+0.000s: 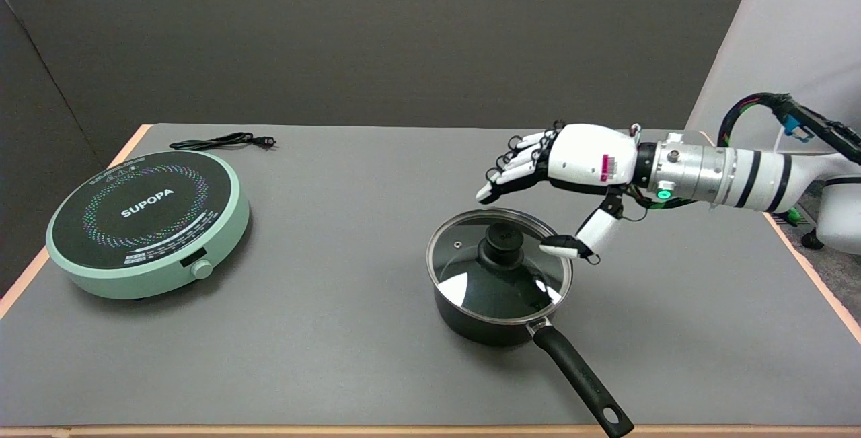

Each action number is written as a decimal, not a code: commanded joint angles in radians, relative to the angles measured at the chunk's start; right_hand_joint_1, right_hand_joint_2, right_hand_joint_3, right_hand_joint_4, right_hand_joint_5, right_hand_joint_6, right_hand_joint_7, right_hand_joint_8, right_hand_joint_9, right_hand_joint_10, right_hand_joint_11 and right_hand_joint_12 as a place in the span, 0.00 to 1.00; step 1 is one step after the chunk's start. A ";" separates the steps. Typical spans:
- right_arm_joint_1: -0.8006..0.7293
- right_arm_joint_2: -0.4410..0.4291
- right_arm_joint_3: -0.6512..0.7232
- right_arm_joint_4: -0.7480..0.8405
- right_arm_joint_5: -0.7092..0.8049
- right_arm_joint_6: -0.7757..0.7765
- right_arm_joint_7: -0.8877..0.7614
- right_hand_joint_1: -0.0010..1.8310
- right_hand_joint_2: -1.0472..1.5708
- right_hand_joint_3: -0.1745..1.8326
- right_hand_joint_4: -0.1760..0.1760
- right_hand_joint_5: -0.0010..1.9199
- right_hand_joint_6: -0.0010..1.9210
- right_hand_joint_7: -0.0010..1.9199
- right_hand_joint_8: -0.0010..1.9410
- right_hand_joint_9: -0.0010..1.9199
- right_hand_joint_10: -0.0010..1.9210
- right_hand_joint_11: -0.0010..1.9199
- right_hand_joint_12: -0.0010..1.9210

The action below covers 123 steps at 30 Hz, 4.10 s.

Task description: Pick up the pot lid.

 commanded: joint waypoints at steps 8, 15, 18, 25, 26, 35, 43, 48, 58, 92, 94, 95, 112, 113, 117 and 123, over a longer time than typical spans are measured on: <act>-0.053 0.055 0.040 -0.123 0.001 -0.109 -0.091 0.42 0.59 0.58 0.85 0.25 0.11 0.29 0.09 0.31 0.19 0.20 0.36; -0.056 0.050 0.040 -0.139 0.001 -0.109 -0.091 0.43 0.60 0.57 0.86 0.26 0.11 0.31 0.09 0.32 0.20 0.20 0.36; -0.062 0.055 0.042 -0.141 0.001 -0.109 -0.091 0.45 0.60 0.57 0.86 0.27 0.12 0.32 0.10 0.33 0.20 0.21 0.36; -0.112 0.060 0.108 -0.134 0.001 -0.122 -0.091 0.48 0.62 0.56 0.87 0.28 0.14 0.33 0.10 0.34 0.21 0.21 0.36; -0.117 0.062 0.114 -0.132 0.001 -0.128 -0.091 0.48 0.62 0.56 0.88 0.29 0.14 0.33 0.10 0.34 0.21 0.21 0.36; -0.143 0.090 0.143 -0.098 0.003 -0.134 -0.091 0.49 0.63 0.56 0.92 0.30 0.16 0.34 0.10 0.35 0.21 0.21 0.35; -0.160 0.099 0.149 -0.051 0.003 -0.120 -0.091 0.49 0.63 0.56 0.93 0.30 0.17 0.34 0.10 0.35 0.21 0.21 0.35; -0.169 0.097 0.157 -0.029 0.003 -0.117 -0.091 0.49 0.63 0.56 0.93 0.30 0.18 0.34 0.10 0.35 0.21 0.21 0.35; -0.182 0.101 0.158 0.009 0.003 -0.112 -0.091 0.50 0.63 0.55 0.97 0.30 0.20 0.34 0.10 0.35 0.21 0.21 0.34; -0.204 0.103 0.186 -0.012 0.003 -0.114 -0.083 0.49 0.65 0.53 0.96 0.31 0.24 0.38 0.13 0.37 0.22 0.22 0.34; -0.203 0.102 0.192 -0.021 0.003 -0.119 -0.083 0.49 0.65 0.53 0.96 0.32 0.24 0.38 0.13 0.37 0.23 0.22 0.34; -0.202 0.099 0.194 -0.025 0.003 -0.120 -0.083 0.49 0.65 0.53 0.96 0.32 0.24 0.38 0.13 0.37 0.23 0.22 0.34; -0.204 0.072 0.185 -0.061 0.003 -0.131 -0.083 0.48 0.66 0.51 0.98 0.33 0.27 0.41 0.16 0.39 0.27 0.23 0.36; -0.204 0.072 0.185 -0.060 0.003 -0.131 -0.083 0.48 0.66 0.51 0.98 0.33 0.27 0.41 0.16 0.39 0.27 0.23 0.36; -0.205 0.075 0.185 -0.053 0.003 -0.130 -0.083 0.48 0.66 0.51 0.98 0.33 0.27 0.41 0.16 0.39 0.27 0.23 0.36; -0.214 0.083 0.185 -0.049 0.003 -0.131 -0.083 0.49 0.66 0.52 0.98 0.32 0.27 0.40 0.15 0.39 0.27 0.23 0.36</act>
